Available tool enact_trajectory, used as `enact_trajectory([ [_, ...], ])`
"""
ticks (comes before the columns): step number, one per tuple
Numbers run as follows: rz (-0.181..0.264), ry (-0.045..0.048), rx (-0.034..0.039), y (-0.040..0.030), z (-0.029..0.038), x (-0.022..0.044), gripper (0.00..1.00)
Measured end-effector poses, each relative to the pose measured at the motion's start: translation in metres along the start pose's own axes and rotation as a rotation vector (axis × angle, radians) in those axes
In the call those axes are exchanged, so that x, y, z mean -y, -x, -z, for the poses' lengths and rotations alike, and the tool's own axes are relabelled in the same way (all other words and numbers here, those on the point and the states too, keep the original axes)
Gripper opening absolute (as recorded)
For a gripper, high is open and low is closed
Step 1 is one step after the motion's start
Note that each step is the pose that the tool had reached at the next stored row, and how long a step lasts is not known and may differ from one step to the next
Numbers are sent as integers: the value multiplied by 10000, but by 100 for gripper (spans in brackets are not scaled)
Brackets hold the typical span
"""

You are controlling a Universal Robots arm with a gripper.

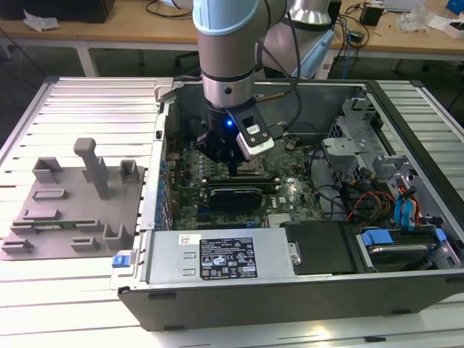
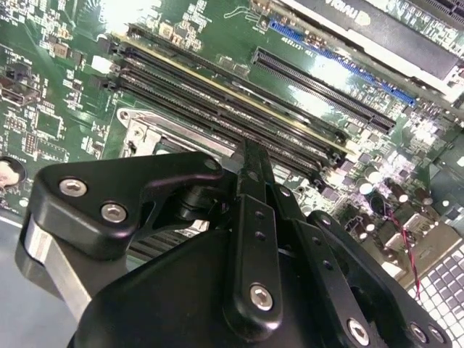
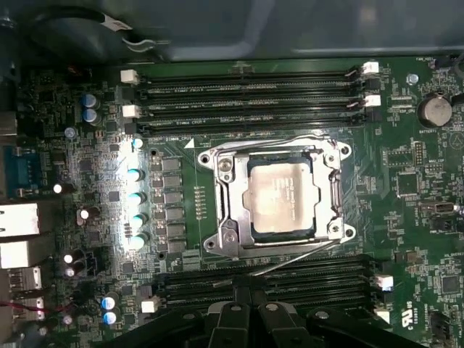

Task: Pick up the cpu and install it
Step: 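Install the second cpu locking lever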

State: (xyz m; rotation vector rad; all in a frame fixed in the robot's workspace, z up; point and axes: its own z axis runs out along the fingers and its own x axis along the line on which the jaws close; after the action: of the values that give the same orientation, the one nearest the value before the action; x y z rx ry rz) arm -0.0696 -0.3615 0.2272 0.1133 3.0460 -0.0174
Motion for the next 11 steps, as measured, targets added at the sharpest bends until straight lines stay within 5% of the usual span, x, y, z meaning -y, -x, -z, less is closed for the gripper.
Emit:
enact_trajectory([
  [3,6,127,-78,-1,-4,2,11],
  [4,22,235,-200,-1,-8,1,11],
  [7,46,300,-493,25,-27,24,11],
  [9,45,346,-612,48,-46,58,11],
  [11,31,664,-776,56,-50,74,11],
])
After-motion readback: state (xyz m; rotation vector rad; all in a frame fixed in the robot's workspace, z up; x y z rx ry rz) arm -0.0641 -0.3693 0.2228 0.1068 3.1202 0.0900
